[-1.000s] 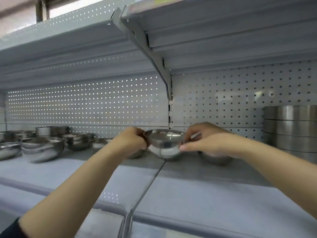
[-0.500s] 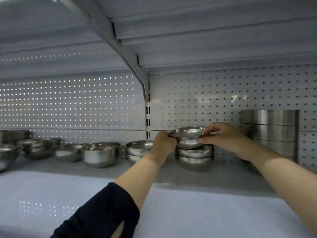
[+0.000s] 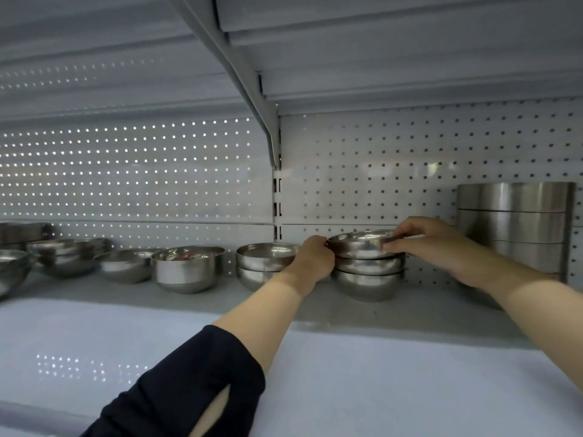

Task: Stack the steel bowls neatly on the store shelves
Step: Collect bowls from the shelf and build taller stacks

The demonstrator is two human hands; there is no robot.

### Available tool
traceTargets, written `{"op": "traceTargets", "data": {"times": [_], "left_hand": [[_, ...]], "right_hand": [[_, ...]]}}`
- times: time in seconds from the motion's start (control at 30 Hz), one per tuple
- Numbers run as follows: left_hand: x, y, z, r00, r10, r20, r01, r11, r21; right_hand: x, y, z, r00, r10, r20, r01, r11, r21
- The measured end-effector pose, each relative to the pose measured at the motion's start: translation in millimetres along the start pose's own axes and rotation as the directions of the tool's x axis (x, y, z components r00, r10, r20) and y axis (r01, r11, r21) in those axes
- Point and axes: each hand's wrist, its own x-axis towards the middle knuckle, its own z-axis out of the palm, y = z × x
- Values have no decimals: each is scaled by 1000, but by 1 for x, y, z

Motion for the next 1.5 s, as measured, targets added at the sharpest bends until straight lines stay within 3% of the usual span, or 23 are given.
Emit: {"op": "traceTargets", "data": {"times": [0.6, 1.03, 1.27, 1.37, 1.5], "left_hand": [[-3, -2, 1, 999, 40, -7, -41, 990, -138], [-9, 2, 0, 1000, 16, 11, -14, 994, -105], [-25, 21, -17, 999, 32, -35, -28, 995, 97], [-39, 35, -42, 996, 93, -8, -92, 991, 98], [-72, 25, -99, 991, 126, 45, -132, 975, 177]], "right_hand": [[-6, 4, 7, 1000, -3, 7, 3, 998, -70], [-4, 5, 10, 1000, -12, 21, 14, 996, -83], [0, -5, 9, 998, -50, -40, 37, 963, -268], [-5, -16, 8, 992, -114, -49, 90, 931, -353], [-18, -52, 8, 975, -213, -67, 181, 929, -323]]}}
